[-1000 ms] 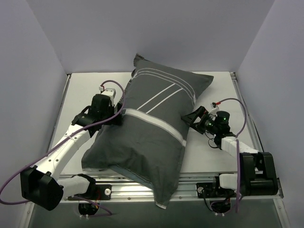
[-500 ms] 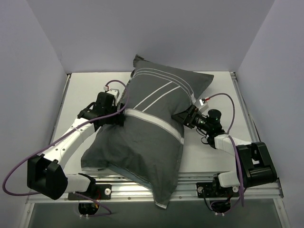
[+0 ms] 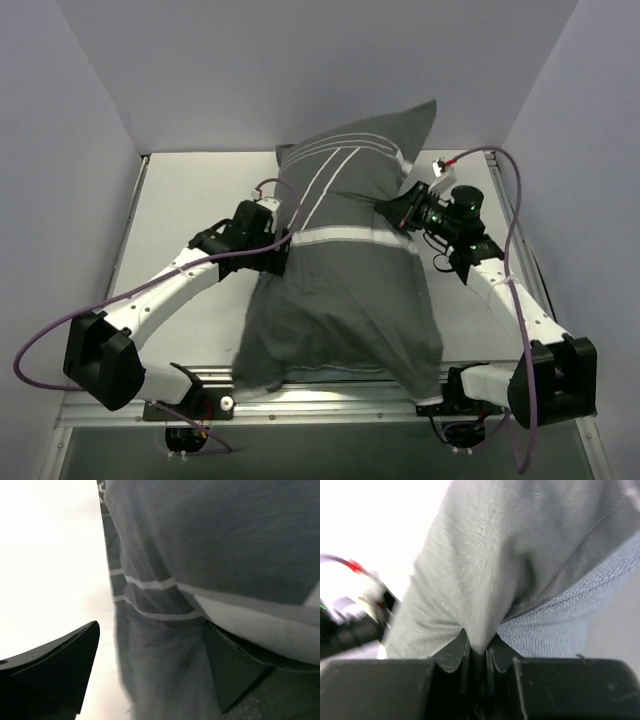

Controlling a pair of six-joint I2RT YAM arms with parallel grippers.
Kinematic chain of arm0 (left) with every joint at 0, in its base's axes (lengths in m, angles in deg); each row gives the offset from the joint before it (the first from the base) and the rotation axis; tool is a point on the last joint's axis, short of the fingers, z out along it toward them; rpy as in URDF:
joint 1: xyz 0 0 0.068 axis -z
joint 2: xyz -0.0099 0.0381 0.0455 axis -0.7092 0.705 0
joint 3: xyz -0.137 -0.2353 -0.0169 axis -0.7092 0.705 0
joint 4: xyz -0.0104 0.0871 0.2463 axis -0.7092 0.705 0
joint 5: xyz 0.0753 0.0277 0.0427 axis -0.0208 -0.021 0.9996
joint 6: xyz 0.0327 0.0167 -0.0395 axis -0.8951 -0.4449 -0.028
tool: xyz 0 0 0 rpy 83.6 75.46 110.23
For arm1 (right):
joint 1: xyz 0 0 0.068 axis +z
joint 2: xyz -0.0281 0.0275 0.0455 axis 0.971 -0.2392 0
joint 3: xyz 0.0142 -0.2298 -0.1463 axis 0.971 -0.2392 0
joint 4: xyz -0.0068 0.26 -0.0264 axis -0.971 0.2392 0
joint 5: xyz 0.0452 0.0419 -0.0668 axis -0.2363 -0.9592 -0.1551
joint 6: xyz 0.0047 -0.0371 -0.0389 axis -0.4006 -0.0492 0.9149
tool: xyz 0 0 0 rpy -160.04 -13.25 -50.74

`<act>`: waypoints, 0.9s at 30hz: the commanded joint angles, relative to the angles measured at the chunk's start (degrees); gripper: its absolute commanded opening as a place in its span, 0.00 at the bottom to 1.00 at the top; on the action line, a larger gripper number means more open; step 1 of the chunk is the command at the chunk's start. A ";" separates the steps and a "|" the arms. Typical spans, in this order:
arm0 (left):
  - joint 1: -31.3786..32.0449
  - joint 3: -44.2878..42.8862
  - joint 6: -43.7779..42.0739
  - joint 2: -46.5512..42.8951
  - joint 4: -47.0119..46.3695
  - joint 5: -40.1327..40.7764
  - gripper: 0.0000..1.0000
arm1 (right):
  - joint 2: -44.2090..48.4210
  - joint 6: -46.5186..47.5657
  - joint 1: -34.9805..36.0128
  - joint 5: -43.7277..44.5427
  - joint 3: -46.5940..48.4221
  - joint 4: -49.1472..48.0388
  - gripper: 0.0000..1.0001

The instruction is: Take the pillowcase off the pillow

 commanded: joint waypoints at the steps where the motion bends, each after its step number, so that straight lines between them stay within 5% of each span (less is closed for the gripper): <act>1: 7.53 -4.27 6.59 3.34 -5.91 -6.39 0.94 | 7.90 7.93 1.56 1.81 16.05 8.91 0.00; 6: 12.89 -6.56 12.30 5.72 -14.70 -4.98 0.94 | 6.15 11.72 2.17 1.92 31.69 17.39 0.00; 12: 13.60 -2.62 16.70 -0.40 -18.76 0.81 0.94 | -0.18 16.80 9.97 1.73 37.44 23.10 0.00; 21: 0.70 13.73 23.03 -27.90 -8.67 3.47 0.94 | -10.11 22.09 25.72 13.08 32.61 27.77 0.00; 24: -1.78 12.52 21.63 -34.78 -2.17 4.33 0.94 | -14.15 21.04 30.37 13.87 31.82 27.60 0.00; 27: -2.04 9.27 19.78 -37.87 3.38 5.04 0.94 | -18.46 21.21 36.09 14.92 33.65 27.60 0.18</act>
